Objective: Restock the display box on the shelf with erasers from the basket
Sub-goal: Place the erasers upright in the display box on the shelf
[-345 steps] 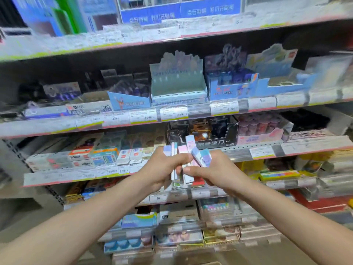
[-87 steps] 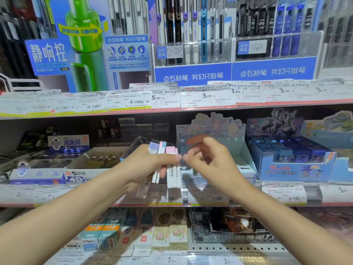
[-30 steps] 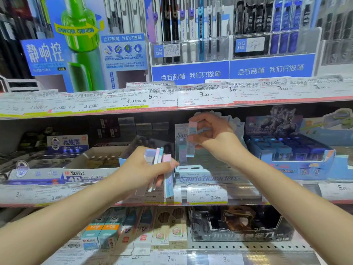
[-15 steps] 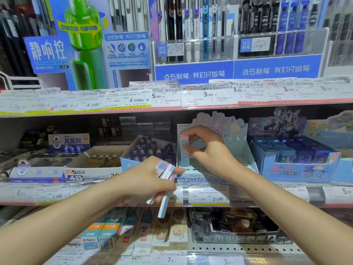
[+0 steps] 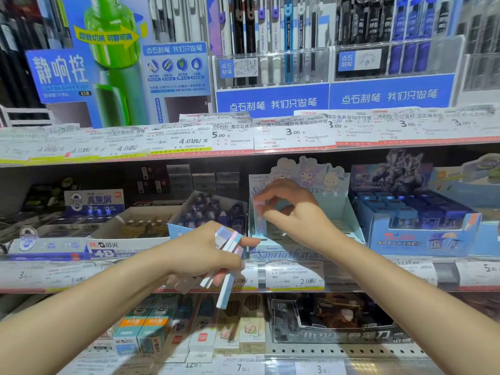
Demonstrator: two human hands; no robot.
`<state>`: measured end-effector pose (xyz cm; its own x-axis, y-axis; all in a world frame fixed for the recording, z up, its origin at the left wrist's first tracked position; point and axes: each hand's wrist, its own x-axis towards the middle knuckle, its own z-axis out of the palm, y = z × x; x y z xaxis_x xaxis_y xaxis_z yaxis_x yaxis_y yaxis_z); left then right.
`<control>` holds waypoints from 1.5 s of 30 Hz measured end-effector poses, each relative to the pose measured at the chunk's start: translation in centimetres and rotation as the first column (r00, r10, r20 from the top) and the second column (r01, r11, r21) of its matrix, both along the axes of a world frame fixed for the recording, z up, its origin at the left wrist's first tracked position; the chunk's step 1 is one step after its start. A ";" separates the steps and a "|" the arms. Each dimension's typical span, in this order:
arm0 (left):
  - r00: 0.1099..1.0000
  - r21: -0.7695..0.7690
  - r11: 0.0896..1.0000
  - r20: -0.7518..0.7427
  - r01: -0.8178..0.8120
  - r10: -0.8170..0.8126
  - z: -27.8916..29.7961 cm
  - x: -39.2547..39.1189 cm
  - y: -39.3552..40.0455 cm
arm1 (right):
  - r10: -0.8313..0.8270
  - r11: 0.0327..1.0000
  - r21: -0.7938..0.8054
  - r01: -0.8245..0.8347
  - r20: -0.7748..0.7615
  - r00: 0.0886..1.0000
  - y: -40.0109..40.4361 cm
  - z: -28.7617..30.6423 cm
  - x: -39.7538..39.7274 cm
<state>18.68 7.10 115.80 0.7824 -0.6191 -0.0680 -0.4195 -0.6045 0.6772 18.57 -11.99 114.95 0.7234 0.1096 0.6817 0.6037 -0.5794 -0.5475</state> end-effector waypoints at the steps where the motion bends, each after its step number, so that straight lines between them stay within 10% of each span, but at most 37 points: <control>1: 1.000 0.003 1.000 -0.002 -0.002 0.002 0.0 0.0 0.0 | -0.007 1.000 0.022 0.006 0.009 1.000 0.0 0.0 0.0; 19: 0.999 -0.096 0.995 -0.035 0.011 -0.015 -0.4 0.2 0.3 | -0.017 1.000 -0.021 0.015 -0.081 0.997 -0.1 0.2 0.0; 27: 0.996 -0.467 0.884 -0.080 -0.013 -0.028 -0.2 -1.3 0.4 | 0.064 0.982 0.183 -0.050 -0.071 0.995 0.4 0.5 -3.1; 33: 0.995 -0.615 0.787 -0.097 -0.042 -0.022 0.4 -1.7 -0.2 | 0.343 0.935 0.216 -0.282 -0.337 0.877 2.5 1.0 -6.1; 45: 0.996 -0.564 0.825 0.048 -0.037 0.077 0.7 -2.1 -0.6 | 0.113 0.991 0.102 -0.088 -0.266 0.957 0.6 1.9 -5.3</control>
<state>16.55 6.46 116.50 0.8074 -0.4890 0.3300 -0.4515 -0.1521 0.8792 13.24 -11.37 116.87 0.8705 0.1395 0.4719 0.4783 -0.4654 -0.7447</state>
